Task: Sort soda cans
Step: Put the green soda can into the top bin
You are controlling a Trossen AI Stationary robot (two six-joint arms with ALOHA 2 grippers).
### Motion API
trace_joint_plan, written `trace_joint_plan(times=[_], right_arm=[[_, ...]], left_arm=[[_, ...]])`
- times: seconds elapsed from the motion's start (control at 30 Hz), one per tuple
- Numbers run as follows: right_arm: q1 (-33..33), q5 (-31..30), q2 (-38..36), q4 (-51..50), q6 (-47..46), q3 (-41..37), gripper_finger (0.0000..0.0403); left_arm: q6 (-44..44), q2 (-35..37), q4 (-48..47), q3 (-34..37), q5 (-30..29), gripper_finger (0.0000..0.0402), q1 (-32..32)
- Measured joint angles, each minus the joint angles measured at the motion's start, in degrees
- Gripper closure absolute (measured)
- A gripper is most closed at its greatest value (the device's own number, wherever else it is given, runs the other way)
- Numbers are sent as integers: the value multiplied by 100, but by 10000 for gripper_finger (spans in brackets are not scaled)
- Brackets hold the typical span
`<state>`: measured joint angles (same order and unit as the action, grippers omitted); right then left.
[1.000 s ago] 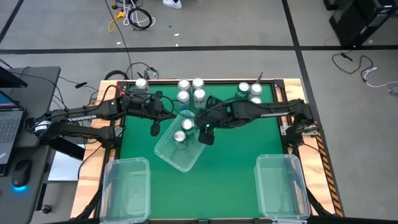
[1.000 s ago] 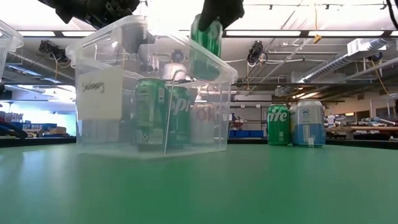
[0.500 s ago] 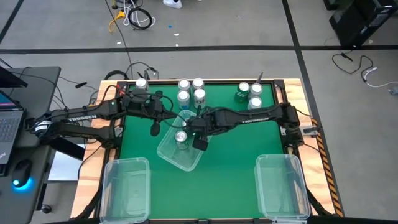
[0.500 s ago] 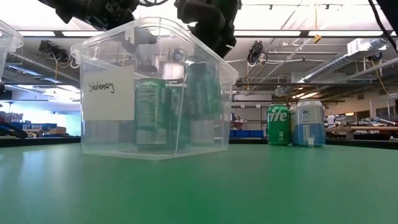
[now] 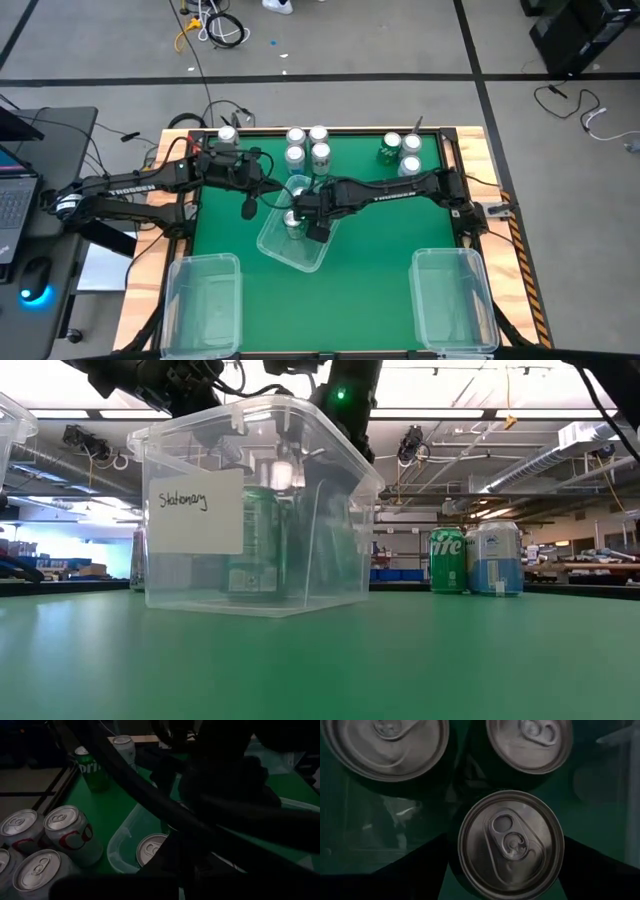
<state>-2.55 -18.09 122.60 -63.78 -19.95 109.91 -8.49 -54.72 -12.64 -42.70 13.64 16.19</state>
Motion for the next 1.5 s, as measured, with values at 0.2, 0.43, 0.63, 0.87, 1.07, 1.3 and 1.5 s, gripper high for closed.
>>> trace_joint_plan(times=[0.2, 0.43, 0.63, 0.87, 1.07, 1.3, 1.5], right_arm=[[-2, -5, -24, -72, 55, -11, 82], [-4, -98, -131, -262, 217, -20, 66], [-4, -92, -187, -266, 394, -17, 53], [-4, -111, -275, -207, 689, 179, 53], [64, -278, -292, -881, 1033, 1153, 53], [936, -359, -305, -2588, 1526, 2069, 61], [2120, 698, -347, -2620, 2581, 1908, 72]], left_arm=[[4, 0, -70, 0, 3, 400, 0], [21, 0, -124, 0, 7, 400, -1], [44, 2, -189, 0, 9, 400, -4], [46, 2, -199, 0, 12, 400, -4], [39, 4, -198, -2, 11, 400, -4], [-12, 4, -213, -2, 12, 400, -4], [-11, 4, -300, -2, 12, 400, -4]])
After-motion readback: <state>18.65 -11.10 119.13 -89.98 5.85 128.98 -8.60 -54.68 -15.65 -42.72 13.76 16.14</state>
